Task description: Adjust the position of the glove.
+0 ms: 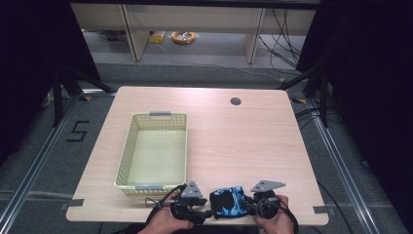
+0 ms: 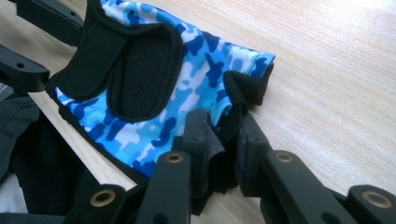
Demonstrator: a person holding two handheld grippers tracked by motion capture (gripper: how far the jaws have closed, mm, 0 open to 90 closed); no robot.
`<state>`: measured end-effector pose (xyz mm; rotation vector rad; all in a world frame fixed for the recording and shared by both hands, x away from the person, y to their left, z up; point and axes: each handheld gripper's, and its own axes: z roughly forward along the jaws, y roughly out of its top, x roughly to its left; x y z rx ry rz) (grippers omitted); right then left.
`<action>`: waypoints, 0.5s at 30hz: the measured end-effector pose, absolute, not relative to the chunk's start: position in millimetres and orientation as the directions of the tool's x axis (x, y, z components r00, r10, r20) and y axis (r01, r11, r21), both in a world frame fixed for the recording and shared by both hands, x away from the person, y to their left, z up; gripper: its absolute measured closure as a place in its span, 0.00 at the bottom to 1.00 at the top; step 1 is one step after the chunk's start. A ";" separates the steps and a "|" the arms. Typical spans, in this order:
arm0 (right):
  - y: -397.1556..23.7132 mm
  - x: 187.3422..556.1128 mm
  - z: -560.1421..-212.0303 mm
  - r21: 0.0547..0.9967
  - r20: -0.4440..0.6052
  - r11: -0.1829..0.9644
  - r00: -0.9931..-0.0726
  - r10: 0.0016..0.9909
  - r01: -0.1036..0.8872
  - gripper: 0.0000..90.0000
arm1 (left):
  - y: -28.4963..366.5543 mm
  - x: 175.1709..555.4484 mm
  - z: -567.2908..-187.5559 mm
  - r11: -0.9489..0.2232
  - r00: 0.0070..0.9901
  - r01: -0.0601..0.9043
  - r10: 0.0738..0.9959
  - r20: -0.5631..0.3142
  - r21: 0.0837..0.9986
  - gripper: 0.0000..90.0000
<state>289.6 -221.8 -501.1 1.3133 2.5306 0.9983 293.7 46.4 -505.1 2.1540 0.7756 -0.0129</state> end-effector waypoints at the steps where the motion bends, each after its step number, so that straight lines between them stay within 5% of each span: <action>1: -223.9 291.3 -502.3 0.619 0.154 0.435 -0.645 0.749 0.653 0.87 | 45.6 293.9 -504.9 -0.466 0.806 0.537 0.530 -0.264 0.703 0.59; 15: -225.1 285.3 -502.3 0.616 0.189 0.406 -0.627 0.756 0.675 0.86 | 24.3 296.6 -511.8 -0.436 0.768 0.585 0.570 -0.293 0.683 0.57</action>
